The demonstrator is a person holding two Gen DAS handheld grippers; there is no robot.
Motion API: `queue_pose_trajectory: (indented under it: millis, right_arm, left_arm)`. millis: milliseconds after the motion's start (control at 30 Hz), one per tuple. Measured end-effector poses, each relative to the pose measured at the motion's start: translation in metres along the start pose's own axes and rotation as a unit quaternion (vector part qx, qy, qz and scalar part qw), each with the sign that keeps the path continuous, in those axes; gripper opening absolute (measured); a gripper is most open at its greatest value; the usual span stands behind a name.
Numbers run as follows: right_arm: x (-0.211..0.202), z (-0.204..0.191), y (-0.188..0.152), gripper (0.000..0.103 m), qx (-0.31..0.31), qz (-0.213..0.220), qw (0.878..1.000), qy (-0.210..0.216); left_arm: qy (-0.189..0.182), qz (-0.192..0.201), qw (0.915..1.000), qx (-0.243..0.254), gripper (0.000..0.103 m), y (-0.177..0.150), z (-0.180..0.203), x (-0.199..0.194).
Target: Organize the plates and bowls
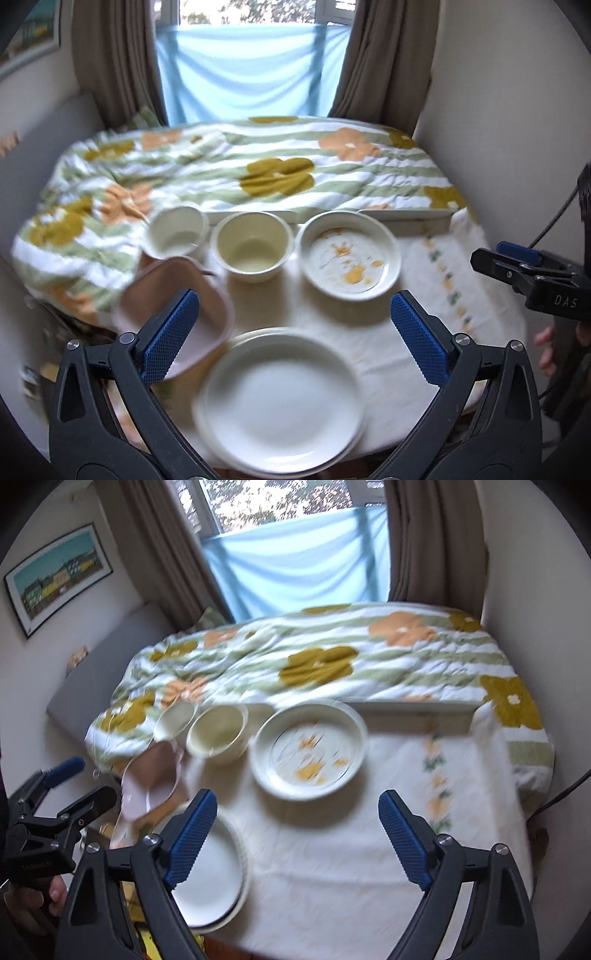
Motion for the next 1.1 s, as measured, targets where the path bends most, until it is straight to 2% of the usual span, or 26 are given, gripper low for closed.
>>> queue_pose_trajectory:
  millis: [100,200,367,433,500,533,633,667,733,800,833,900,967,1033,1100]
  right_arm:
    - [0.009,0.023,0.021,0.087,-0.002,-0.001,1.000,0.021]
    - [0.032,0.046,0.039,0.103,-0.019,-0.021,0.999,0.037]
    - [0.093,0.076,0.056,0.103,-0.050,-0.109,0.991,0.065]
    - [0.117,0.084,0.060,0.103,-0.062,-0.125,0.987,0.075]
    - [0.139,0.090,0.063,0.103,-0.081,-0.137,0.985,0.065]
    - [0.153,0.092,0.062,0.103,-0.091,-0.155,0.981,0.070]
    - [0.189,0.095,0.058,0.101,-0.099,-0.190,0.972,0.097]
    - [0.197,0.095,0.058,0.099,-0.102,-0.197,0.969,0.107]
    - [0.211,0.094,0.057,0.081,-0.116,-0.210,0.963,0.120]
    - [0.220,0.092,0.056,0.070,-0.130,-0.215,0.960,0.126]
    - [0.224,0.091,0.056,0.065,-0.133,-0.216,0.958,0.133]
    - [0.228,0.087,0.057,0.059,-0.137,-0.214,0.956,0.146]
    - [0.231,0.084,0.059,0.050,-0.148,-0.208,0.955,0.151]
    - [0.235,0.081,0.060,0.028,-0.154,-0.212,0.952,0.159]
    - [0.239,0.081,0.059,0.022,-0.153,-0.217,0.950,0.162]
  left_arm:
    - [-0.013,-0.014,0.9993,-0.032,0.103,0.009,0.010,0.026]
    - [-0.013,-0.039,0.9967,-0.070,0.103,0.011,0.018,0.062]
    - [-0.006,-0.081,0.9877,-0.133,0.102,0.010,0.014,0.127]
    - [-0.005,-0.099,0.9822,-0.160,0.097,0.006,0.011,0.156]
    - [-0.004,-0.119,0.9768,-0.178,0.082,0.001,0.008,0.179]
    - [-0.001,-0.129,0.9742,-0.185,0.079,-0.002,0.007,0.191]
    - [0.010,-0.150,0.9684,-0.199,0.072,-0.011,0.002,0.215]
    - [0.011,-0.155,0.9665,-0.204,0.066,-0.014,0.001,0.222]
    - [0.012,-0.163,0.9640,-0.209,0.057,-0.017,0.001,0.231]
    - [0.014,-0.166,0.9634,-0.210,0.050,-0.019,-0.001,0.236]
    - [0.020,-0.162,0.9642,-0.209,0.049,-0.018,-0.001,0.238]
    - [0.025,-0.161,0.9645,-0.208,0.031,-0.016,-0.002,0.239]
    - [0.026,-0.160,0.9641,-0.210,0.023,-0.014,-0.005,0.240]
    - [0.024,-0.159,0.9645,-0.209,0.020,-0.012,-0.006,0.241]
    - [0.026,-0.161,0.9657,-0.202,0.017,-0.009,-0.003,0.242]
Point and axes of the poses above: each gripper's, at about its wrist camera, not at the fingertips, and x roughly the way its jaws point, z to its right, y to its top, the point moved 6 cm from there along x, roughly the way its jaws point, and after that the axes turned 5 degrees about -z, right-handed, at the moved point
